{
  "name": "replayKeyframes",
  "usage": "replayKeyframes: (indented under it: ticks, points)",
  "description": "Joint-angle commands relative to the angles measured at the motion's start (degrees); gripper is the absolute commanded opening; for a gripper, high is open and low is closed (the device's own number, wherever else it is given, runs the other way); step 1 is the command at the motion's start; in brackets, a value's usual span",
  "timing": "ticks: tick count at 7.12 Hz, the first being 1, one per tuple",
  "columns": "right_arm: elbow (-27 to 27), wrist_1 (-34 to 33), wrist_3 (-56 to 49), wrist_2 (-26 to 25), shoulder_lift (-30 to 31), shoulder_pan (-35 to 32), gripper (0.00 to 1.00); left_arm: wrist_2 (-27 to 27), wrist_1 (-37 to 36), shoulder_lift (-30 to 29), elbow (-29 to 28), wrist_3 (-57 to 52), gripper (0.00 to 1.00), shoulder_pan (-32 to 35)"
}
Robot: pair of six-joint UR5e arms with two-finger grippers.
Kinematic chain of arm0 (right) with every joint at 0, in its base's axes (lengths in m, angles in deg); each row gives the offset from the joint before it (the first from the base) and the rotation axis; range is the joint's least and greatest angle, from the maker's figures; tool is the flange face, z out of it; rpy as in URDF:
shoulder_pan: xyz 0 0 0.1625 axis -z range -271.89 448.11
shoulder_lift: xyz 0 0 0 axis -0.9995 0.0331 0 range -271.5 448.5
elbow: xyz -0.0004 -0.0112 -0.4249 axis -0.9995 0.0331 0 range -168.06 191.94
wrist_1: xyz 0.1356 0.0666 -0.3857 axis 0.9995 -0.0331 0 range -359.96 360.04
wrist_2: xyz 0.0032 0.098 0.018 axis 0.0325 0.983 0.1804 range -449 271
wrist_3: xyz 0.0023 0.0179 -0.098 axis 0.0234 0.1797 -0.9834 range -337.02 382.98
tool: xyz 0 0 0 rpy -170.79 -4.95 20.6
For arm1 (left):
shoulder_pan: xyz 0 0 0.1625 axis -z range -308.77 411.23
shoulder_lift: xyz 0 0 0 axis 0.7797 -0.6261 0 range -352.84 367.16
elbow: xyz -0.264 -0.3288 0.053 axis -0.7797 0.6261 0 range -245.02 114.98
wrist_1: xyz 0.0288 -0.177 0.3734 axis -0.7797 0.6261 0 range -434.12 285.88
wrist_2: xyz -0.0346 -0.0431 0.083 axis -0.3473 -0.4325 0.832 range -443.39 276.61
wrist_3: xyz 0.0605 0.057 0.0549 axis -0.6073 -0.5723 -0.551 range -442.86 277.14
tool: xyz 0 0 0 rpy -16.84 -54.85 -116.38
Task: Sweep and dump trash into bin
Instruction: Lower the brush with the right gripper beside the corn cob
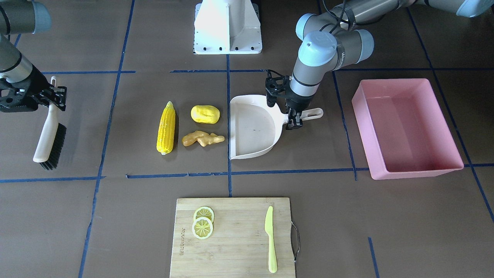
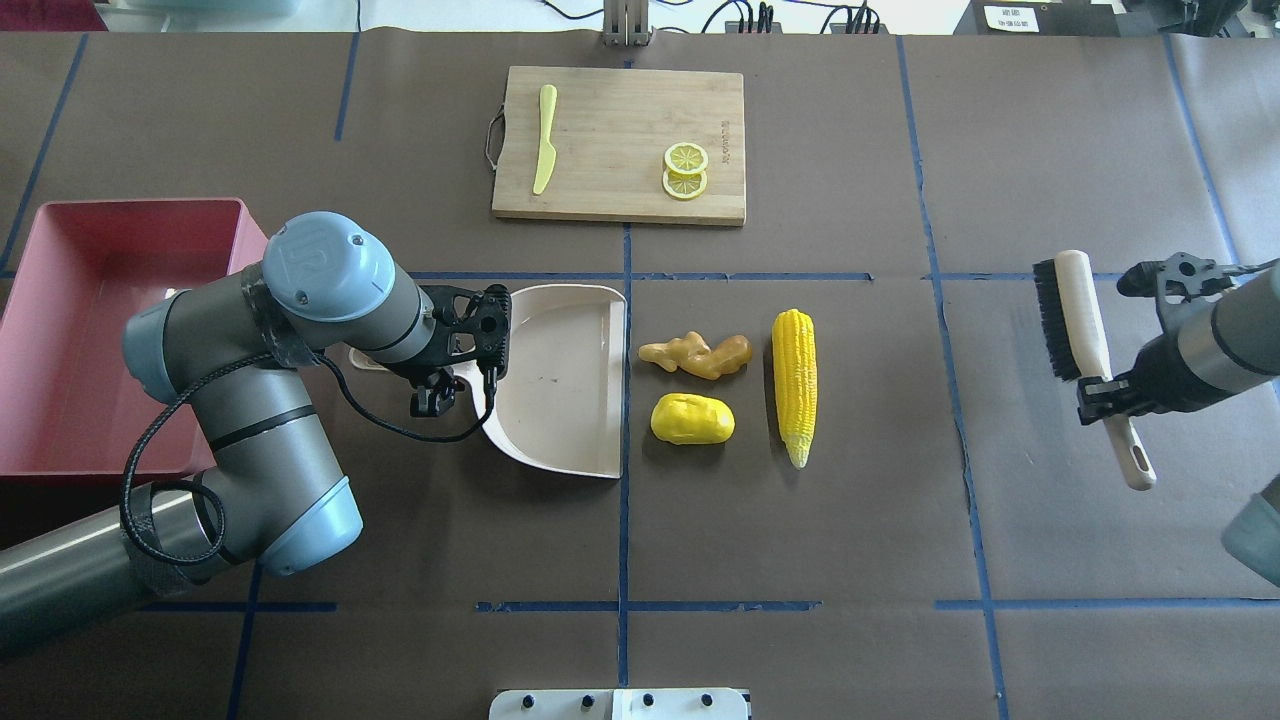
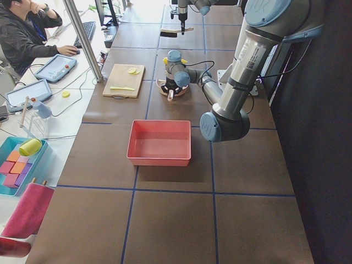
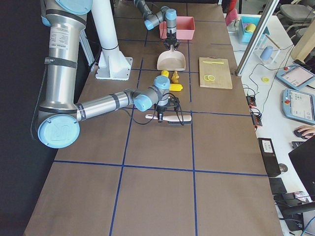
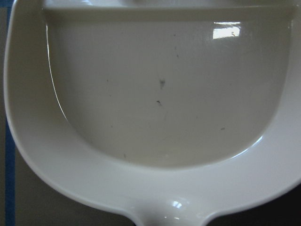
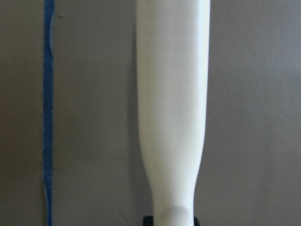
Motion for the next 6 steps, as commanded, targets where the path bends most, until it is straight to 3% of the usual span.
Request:
replayKeyframes:
  ticks: [1, 4, 6]
  points:
    - [0.1, -10.9, 0.8, 0.6, -9.0, 3.5, 0.00, 0.1, 0.0, 0.1, 0.3, 0.0, 0.00, 0.1]
    - [0.7, -26.6, 1.1, 0.5, -21.4, 11.2, 0.00, 0.1, 0.1, 0.5, 0.5, 0.0, 0.00, 0.2]
    - [4.9, -26.4, 3.1, 0.2, -25.7, 13.4, 0.00, 0.0, 0.1, 0.5, 0.8, 0.0, 0.00, 0.2]
